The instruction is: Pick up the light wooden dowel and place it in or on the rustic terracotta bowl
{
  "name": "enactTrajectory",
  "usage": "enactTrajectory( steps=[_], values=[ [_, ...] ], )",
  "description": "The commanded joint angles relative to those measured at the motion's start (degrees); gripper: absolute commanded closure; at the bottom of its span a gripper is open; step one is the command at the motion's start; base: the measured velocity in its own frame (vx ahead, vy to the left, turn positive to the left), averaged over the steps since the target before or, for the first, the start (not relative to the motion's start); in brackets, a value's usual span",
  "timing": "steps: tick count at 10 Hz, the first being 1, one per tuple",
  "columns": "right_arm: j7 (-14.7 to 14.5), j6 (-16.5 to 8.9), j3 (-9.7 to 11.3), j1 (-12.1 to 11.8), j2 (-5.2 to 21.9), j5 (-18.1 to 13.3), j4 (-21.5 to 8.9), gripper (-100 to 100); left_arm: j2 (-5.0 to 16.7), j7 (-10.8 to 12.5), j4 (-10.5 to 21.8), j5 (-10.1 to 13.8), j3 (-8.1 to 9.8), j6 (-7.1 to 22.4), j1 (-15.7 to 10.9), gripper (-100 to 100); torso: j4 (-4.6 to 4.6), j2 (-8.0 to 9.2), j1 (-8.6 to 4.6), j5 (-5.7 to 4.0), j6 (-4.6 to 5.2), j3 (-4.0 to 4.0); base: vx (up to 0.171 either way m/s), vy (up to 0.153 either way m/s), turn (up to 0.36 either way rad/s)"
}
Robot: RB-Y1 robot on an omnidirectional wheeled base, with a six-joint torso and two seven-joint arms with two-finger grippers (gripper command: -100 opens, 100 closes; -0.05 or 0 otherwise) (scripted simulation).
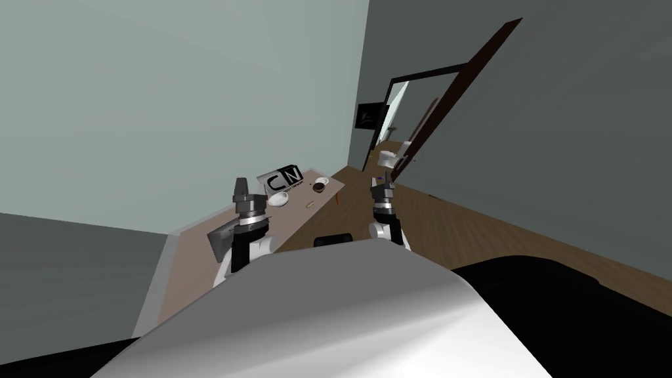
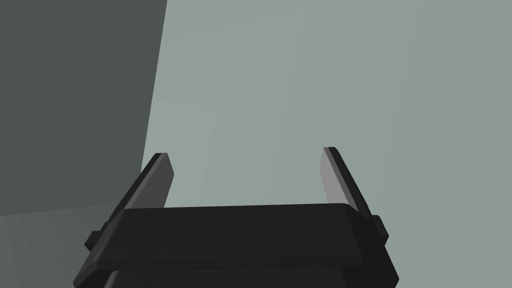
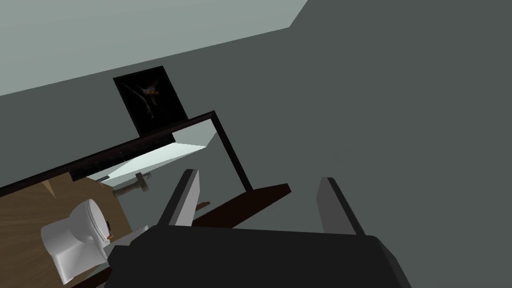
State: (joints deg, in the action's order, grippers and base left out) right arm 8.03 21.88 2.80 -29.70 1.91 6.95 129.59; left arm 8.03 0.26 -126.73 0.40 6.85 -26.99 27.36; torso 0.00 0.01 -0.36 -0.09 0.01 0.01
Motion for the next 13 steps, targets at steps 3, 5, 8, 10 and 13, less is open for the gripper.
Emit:
enactTrajectory(
  steps=[3, 5, 8, 10, 13],
  values=[
    [0.0, 0.0, 0.0, 0.0, 0.0, 0.0, 0.0, 0, 0.5, -1.6, 5.1, -1.1, 0.96, 4.8, -1.5, -100, -0.01, -0.06, 0.11, 0.02, -0.02, -0.03, 0.015, -0.074, -0.077],
    [0.0, 0.0, 0.0, 0.0, 0.0, 0.0, 0.0, 0, 0.8, -2.0, 7.2, -1.3, 1.53, 6.9, -2.1, -100, -0.01, -0.05, 0.17, 0.03, -0.02, -0.03, 0.013, -0.054, -0.063],
    [0.0, 0.0, 0.0, 0.0, 0.0, 0.0, 0.0, 0, 1.2, -2.7, 11.7, -1.7, 2.7, 11.1, -3.4, -100, -0.02, -0.08, 0.11, 0.02, -0.02, -0.05, 0.029, -0.078, -0.081],
    [0.0, 0.0, 0.0, 0.0, 0.0, 0.0, 0.0, 0, 1.4, -2.9, 14.5, -1.8, 3.28, 13.3, -4.1, -100, -0.04, -0.2, 0.01, 0.0, -0.01, -0.12, 0.055, -0.088, -0.077],
    [0.0, 0.0, 0.0, 0.0, 0.0, 0.0, 0.0, 0, 1.6, -3.2, 18.9, -1.8, 4.41, 17.7, -5.4, -100, -0.03, -0.13, 0.18, 0.03, -0.03, -0.07, 0.038, -0.059, -0.055]
  ],
)
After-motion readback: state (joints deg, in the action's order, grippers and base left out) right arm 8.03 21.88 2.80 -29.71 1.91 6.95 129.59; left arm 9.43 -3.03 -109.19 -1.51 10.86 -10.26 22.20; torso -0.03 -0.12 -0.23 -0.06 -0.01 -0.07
